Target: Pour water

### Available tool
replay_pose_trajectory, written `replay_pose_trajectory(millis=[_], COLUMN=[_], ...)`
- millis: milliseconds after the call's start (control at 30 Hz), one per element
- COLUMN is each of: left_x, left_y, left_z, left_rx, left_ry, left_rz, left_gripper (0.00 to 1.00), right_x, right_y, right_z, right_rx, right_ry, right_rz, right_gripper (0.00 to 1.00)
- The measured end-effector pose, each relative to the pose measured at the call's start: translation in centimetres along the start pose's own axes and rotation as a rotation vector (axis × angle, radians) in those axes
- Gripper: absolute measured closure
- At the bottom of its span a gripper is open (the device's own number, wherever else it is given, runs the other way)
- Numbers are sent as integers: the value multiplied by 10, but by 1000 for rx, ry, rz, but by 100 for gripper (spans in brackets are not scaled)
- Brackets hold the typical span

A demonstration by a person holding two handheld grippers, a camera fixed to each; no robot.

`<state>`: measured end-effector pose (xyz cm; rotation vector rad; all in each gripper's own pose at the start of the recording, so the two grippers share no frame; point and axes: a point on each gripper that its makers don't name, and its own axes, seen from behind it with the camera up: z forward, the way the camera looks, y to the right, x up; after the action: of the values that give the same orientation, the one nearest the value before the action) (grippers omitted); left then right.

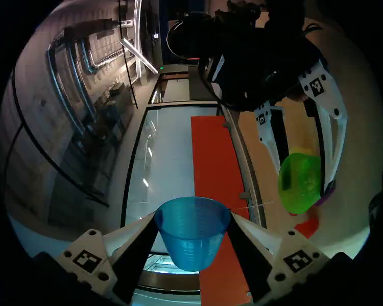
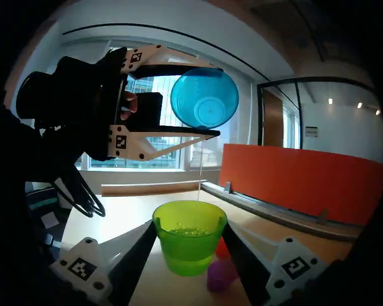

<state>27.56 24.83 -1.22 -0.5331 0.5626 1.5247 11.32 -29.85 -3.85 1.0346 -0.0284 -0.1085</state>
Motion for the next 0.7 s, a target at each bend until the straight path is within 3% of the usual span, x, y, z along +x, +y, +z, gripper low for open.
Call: replay_pose_trajectory(millis=[433, 700], left_x=[1, -5], left_y=[-2, -2], left_z=[2, 5], left_rx=[3, -2], left_ry=[10, 15], left_rz=[-19, -91], left_gripper=[12, 12], right_x=[0, 1], right_y=[2, 3], right_z=[-2, -3], right_rx=[-5, -7], right_ry=[2, 8], right_rz=[-1, 2], right_gripper=[10, 10])
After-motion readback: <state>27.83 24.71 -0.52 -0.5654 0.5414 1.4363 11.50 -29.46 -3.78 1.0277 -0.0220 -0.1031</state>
